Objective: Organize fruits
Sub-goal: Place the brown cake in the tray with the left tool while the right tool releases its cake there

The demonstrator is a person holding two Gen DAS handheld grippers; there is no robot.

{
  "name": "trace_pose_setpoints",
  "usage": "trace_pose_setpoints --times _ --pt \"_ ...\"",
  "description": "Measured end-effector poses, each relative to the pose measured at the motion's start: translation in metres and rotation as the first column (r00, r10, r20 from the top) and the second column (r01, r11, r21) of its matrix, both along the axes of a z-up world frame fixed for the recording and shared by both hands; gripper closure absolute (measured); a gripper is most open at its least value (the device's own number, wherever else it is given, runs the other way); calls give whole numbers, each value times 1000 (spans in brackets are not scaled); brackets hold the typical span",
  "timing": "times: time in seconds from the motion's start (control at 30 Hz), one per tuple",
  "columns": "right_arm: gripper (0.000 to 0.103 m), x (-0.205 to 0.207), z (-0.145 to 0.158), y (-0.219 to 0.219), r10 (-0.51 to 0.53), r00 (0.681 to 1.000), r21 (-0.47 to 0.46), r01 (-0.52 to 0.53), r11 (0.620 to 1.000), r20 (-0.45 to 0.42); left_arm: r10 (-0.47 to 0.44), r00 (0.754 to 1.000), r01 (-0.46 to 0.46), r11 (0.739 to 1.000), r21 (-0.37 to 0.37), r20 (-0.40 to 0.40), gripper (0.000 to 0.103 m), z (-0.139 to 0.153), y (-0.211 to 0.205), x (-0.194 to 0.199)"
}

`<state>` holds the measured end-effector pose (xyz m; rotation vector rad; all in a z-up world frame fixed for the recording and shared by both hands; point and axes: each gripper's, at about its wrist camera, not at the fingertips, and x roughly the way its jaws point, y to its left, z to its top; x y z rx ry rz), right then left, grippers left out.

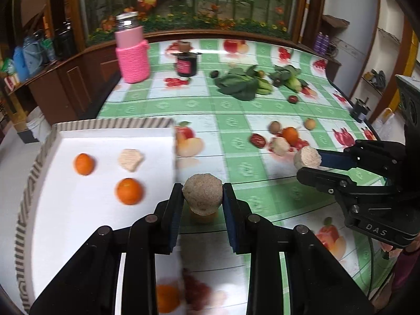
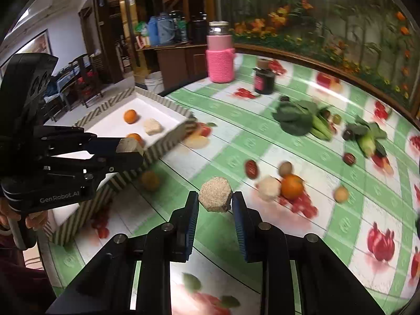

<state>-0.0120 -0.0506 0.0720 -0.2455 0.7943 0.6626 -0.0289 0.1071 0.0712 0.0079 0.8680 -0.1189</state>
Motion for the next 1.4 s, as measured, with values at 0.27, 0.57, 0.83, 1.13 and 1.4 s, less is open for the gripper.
trace_pose_setpoints --times 0.27,0.57,0.83,1.13,1.4 --pt "76 -2 5 50 87 996 3 -87 996 5 86 996 -86 996 23 4 76 -1 45 -6" --pt "76 -5 4 104 184 983 2 -184 983 -14 176 984 -175 984 17 -17 76 -8 97 -9" --pt "76 -3 -9 149 258 965 -14 -259 966 -50 234 970 -233 972 22 -61 76 -26 126 -8" --pt "76 -2 -30 178 302 948 -42 -307 951 -100 259 962 -257 966 34 -91 76 -36 135 -1" --pt "76 3 -47 194 314 940 -59 -324 944 -136 266 958 -263 964 43 -104 76 -41 134 3"
